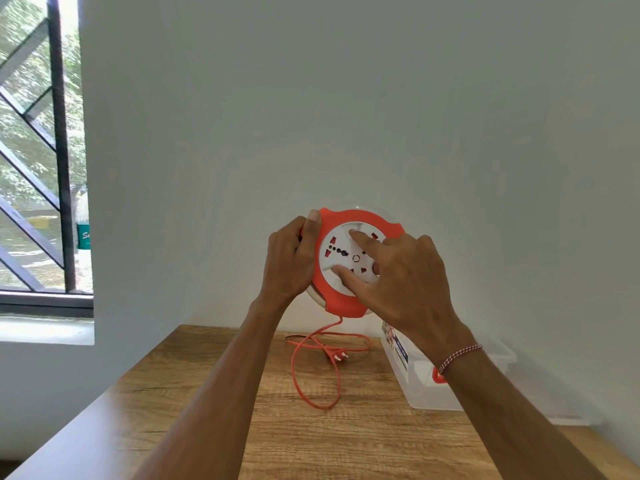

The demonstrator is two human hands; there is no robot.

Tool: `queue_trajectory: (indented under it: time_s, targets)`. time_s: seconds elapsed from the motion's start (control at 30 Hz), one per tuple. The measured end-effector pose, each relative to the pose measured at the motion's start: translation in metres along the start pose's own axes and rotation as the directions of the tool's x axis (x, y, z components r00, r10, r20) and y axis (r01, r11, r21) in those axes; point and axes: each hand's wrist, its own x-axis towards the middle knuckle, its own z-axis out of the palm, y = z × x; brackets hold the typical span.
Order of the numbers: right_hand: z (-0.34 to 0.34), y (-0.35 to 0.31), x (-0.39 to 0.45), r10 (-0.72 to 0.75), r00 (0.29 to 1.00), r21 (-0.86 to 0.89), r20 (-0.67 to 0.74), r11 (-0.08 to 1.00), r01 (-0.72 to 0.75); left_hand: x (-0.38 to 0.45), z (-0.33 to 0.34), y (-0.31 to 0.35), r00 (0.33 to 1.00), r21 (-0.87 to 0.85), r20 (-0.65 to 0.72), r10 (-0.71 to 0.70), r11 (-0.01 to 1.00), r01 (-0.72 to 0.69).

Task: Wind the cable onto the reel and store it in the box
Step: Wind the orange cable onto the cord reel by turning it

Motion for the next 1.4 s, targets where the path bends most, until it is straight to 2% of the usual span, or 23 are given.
queue_trajectory:
  time_s: [0.13,0.17,0.23,0.3,0.37,0.57,0.87,1.0,1.13,1.3,1.33,1.4]
  targets:
    - [-0.003,0.011,0.004,-0.181,0.981,0.047,-0.074,0.982,0.184,0.001,-0.002,0.0,1.0,-0.005,-0.006,-0.011,1.0,0.011]
    - [-0.004,0.013,0.005,-0.236,0.971,0.055,-0.05,0.97,0.238,0.001,-0.002,0.0,1.0,-0.002,-0.006,-0.01,1.0,0.01]
    - [-0.008,0.013,0.006,-0.287,0.953,0.056,0.1,0.958,0.283,0.001,-0.003,-0.001,1.0,0.002,-0.006,-0.008,1.0,0.008]
    - [-0.012,0.008,0.005,-0.263,0.929,-0.022,0.259,0.96,0.278,0.001,-0.003,0.0,1.0,-0.002,-0.008,-0.011,1.0,0.011]
    - [-0.014,0.002,0.003,-0.232,0.921,-0.116,0.311,0.953,0.28,0.001,-0.002,0.0,1.0,0.0,-0.003,-0.009,1.0,0.009]
    - [-0.011,-0.002,0.0,-0.172,0.947,-0.213,0.272,0.949,0.233,0.001,0.001,0.0,1.0,0.026,0.003,-0.006,1.0,0.006]
    - [0.002,0.001,-0.004,-0.036,0.999,-0.063,0.022,0.997,0.038,0.001,0.002,-0.002,0.999,0.02,0.011,0.036,0.999,-0.036]
    - [0.002,-0.002,-0.001,0.037,0.999,-0.023,0.0,0.999,-0.037,0.002,0.003,-0.003,0.999,0.025,0.017,0.046,0.999,-0.046]
    - [0.0,0.002,0.0,-0.024,0.999,-0.009,-0.024,1.0,0.024,0.001,0.004,-0.004,1.0,0.018,0.018,0.026,1.0,-0.026]
    - [-0.006,0.011,0.003,-0.239,0.967,0.04,-0.088,0.969,0.243,0.001,0.001,-0.005,1.0,0.021,-0.001,0.012,1.0,-0.012]
    - [-0.008,0.012,0.005,-0.274,0.961,0.054,-0.046,0.96,0.276,0.001,0.0,-0.005,1.0,0.02,-0.004,0.009,1.0,-0.009]
    - [-0.012,0.011,0.006,-0.281,0.951,0.082,0.128,0.959,0.272,0.001,0.0,-0.005,1.0,0.016,-0.006,0.003,1.0,-0.003]
